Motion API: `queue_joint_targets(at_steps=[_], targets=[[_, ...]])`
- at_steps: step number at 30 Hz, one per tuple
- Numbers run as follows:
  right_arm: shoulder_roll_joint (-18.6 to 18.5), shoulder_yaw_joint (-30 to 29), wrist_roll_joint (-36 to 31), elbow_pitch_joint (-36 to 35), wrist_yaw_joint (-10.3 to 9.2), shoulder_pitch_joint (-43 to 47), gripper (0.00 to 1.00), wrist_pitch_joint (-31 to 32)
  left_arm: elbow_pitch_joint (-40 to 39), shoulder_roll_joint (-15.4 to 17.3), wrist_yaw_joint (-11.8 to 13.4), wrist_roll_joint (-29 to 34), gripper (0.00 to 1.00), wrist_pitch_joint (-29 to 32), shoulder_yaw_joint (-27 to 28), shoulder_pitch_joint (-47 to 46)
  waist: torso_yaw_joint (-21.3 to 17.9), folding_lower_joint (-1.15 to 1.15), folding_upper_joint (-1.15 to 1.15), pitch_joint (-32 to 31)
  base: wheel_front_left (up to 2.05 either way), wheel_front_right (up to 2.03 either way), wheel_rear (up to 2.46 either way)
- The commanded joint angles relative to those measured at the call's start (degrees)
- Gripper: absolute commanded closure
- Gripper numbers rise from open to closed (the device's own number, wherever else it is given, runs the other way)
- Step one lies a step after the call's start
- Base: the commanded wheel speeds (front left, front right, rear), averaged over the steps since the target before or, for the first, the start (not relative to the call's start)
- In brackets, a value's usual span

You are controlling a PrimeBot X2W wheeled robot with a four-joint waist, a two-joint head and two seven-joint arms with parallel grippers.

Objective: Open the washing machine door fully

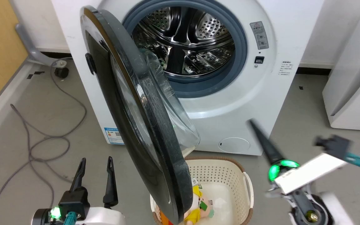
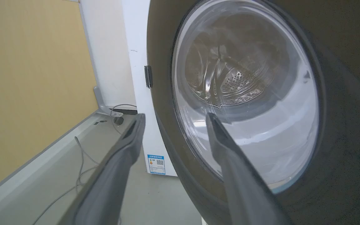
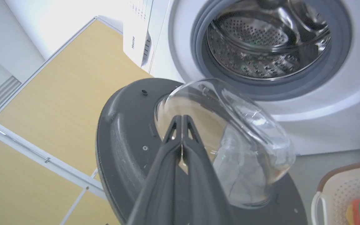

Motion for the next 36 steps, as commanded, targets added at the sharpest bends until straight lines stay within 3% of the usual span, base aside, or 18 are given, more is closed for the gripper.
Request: queue_joint_targets(at_steps=[1,6,8,12,16,22,28,30,36], targets=[[-1.27,-0.01,-2.41,-0.54,0.06,1.22,1.00,-2.46,-0.09,0.07,-0.07,0.40,0.00,-0.32,0.22,0.42,-0.19,0.00,0.00,-0.07,0.00,0.00,0.00],[-5.90,-0.64,-19.62,1.24,0.06,2.14,1.00,-17.67,-0.45,0.07,0.08,0.39,0.00,-0.32,0.47,0.72,-1.01,0.00,0.00,-0.32,0.00,0.00,0.00],[-5.96,-3.06,-27.51,2.60,0.06,2.52,1.00,-18.65,-0.62,0.07,0.14,0.38,0.00,-0.32,0.59,0.90,-1.37,0.00,0.00,-0.36,0.00,0.00,0.00],[-2.33,-10.89,-44.75,-0.42,0.06,4.39,1.00,-18.78,-1.01,0.07,0.36,0.37,0.00,-0.32,0.94,1.20,-2.17,0.00,0.00,-0.30,0.00,0.00,0.00],[0.24,-14.07,-56.93,-2.73,0.06,7.87,1.00,-18.80,-1.27,0.07,0.56,0.38,0.00,-0.32,1.06,1.41,-2.71,0.00,0.00,-0.28,0.00,0.00,0.00],[2.71,-17.02,-64.66,-3.06,0.06,13.44,1.00,-18.81,-1.40,0.07,0.62,0.37,0.00,-0.32,0.79,1.38,-2.92,0.00,0.00,-0.23,0.00,0.00,0.00],[4.49,-17.40,-65.64,-1.34,0.06,17.23,1.00,-18.81,-1.36,0.07,0.63,0.38,0.00,-0.32,0.95,1.42,-3.15,0.00,0.00,-0.26,0.00,0.00,0.00],[4.92,-17.58,-64.34,-0.05,0.06,17.82,0.00,-18.81,-1.29,0.07,0.71,0.32,0.00,-0.32,0.92,1.48,-3.18,0.00,0.00,-0.36,0.00,0.00,0.00],[5.27,-17.79,-66.25,1.13,0.06,18.53,0.00,-18.81,-0.74,0.07,1.01,0.27,0.00,-0.32,0.76,1.49,-3.04,0.00,0.00,-0.57,0.00,0.00,0.00]])
